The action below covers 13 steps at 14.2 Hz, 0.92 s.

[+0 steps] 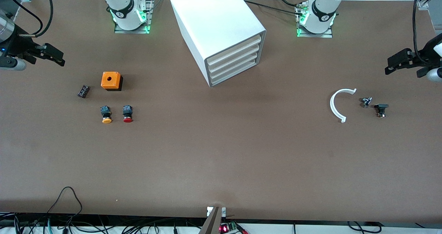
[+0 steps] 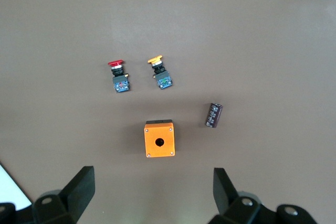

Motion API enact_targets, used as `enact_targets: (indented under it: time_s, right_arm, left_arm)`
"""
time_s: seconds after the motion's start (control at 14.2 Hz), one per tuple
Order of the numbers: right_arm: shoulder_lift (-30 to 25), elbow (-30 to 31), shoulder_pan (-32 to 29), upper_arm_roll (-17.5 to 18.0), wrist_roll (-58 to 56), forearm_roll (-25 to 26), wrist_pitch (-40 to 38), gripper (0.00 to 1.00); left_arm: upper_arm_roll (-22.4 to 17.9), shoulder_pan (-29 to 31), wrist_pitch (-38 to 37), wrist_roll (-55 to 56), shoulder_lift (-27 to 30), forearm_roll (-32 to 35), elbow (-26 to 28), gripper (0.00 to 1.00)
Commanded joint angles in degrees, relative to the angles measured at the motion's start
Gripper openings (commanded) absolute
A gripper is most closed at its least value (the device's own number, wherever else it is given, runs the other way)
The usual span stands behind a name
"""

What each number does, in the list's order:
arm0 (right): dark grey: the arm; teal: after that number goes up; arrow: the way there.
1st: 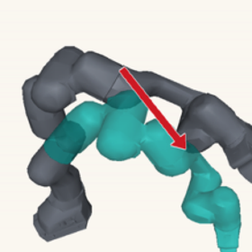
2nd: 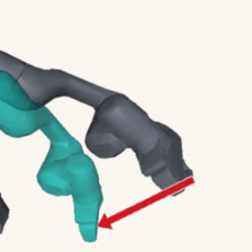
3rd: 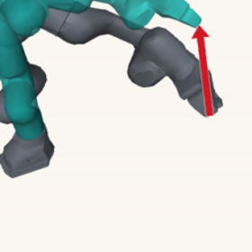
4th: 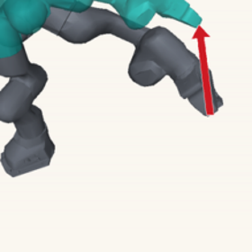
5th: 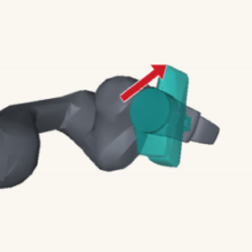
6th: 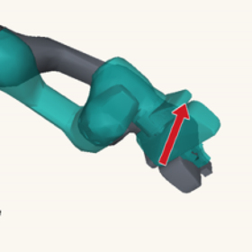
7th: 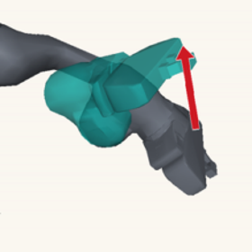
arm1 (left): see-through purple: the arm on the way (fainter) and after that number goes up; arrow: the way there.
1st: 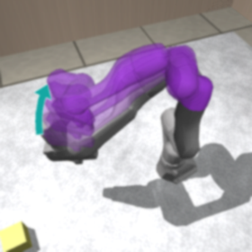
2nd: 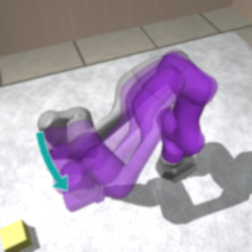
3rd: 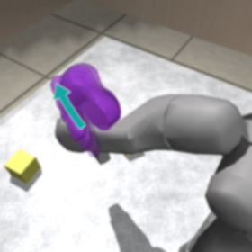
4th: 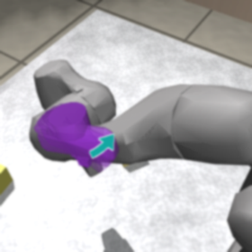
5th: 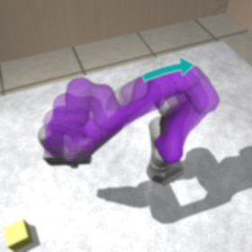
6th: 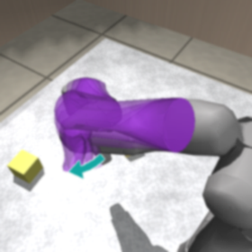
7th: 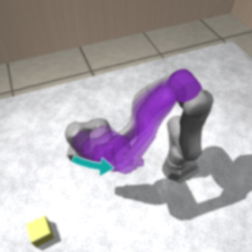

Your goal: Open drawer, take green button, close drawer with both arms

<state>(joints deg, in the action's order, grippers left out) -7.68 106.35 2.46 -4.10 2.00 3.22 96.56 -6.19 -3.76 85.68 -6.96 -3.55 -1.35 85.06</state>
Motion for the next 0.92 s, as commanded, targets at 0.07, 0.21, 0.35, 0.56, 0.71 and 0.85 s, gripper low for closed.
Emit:
enact_targets:
  time_s: [0.07,0.21,0.35,0.56,0.71,0.85]
  right_arm:
    - [-0.49,0.7,-0.09,-0.2,0.64,-0.05,1.87,1.0]
    - [-0.06,0.44,-0.09,-0.2,0.55,-0.05,1.96,1.0]
    - [1.26,-0.96,-0.09,-0.2,0.55,-0.05,1.61,1.0]
    - [2.67,-2.99,-0.09,-0.11,-0.33,0.04,0.56,1.0]
    - [3.45,-3.78,0.09,-0.11,-0.42,0.12,0.03,1.0]
    - [5.04,-6.06,0.18,0.15,-0.33,0.12,-1.46,1.0]
  left_arm:
    - [-0.22,0.25,-0.6,-1.31,0.3,-0.58,-0.59,1.0]
    - [0.04,0.16,-0.6,-0.87,0.29,-0.4,-0.69,1.0]
    - [0.13,0.16,-0.6,-0.78,0.29,-0.49,-0.69,1.0]
    - [0.13,0.16,-0.6,-1.13,0.29,-0.67,-0.77,1.0]
    - [0.13,-0.02,-0.43,-1.3,0.12,-1.02,-0.78,1.0]
    - [0.13,-0.63,-0.25,-1.3,-0.58,-1.19,-0.77,1.0]
